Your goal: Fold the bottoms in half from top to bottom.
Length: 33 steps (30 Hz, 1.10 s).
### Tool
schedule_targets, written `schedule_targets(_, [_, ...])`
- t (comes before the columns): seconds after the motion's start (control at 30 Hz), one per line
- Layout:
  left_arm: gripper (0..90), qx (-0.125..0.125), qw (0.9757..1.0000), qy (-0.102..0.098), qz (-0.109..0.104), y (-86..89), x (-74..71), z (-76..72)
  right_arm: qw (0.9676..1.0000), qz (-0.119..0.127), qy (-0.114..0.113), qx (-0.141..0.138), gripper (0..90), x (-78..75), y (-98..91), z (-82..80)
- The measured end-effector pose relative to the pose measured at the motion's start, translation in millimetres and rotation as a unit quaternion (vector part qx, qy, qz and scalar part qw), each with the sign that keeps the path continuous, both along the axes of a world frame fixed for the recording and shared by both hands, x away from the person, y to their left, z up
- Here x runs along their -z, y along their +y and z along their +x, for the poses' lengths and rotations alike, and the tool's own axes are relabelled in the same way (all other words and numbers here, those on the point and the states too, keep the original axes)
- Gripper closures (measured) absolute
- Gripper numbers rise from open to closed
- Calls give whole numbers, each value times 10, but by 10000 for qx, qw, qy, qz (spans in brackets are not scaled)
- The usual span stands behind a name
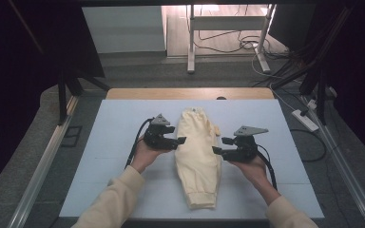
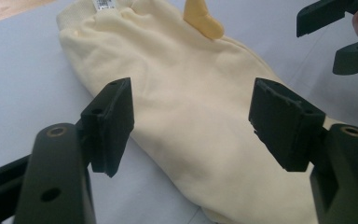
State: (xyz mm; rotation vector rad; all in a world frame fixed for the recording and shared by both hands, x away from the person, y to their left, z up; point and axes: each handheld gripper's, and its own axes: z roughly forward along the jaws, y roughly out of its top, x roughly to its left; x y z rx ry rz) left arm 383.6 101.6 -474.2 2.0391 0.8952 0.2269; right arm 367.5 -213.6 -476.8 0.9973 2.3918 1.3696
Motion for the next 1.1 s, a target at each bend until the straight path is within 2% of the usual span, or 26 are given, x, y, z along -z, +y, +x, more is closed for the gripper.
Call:
schedule_targets(0.17, [311,-21,10000,62,31,-19,34,88,10000,-63,11,3,384,17,58,141])
schedule_targets(0.4, [310,-56,9999,134,83,-43,92,220,9999,17,41,100,389,3,114,362])
schedule_targets(0.53, [303,-42,9997,191,117,-33,110,221,9996,58,156,212,388,10,109,439])
schedule_targets(0.63, [303,-74,9998,182,74,-7,90,209,9993,-22,270,250,388,62,117,455])
schedule_targets(0.83, [302,-85,9998,182,82,24,83,185,9977,-380,522,215,388,236,205,442])
schedule_targets(0.93, [303,-132,9996,244,28,54,108,171,9966,-561,565,201,386,300,240,435])
schedule_targets(1.1, [301,-237,9988,421,21,108,213,169,9964,-540,589,300,386,314,209,443])
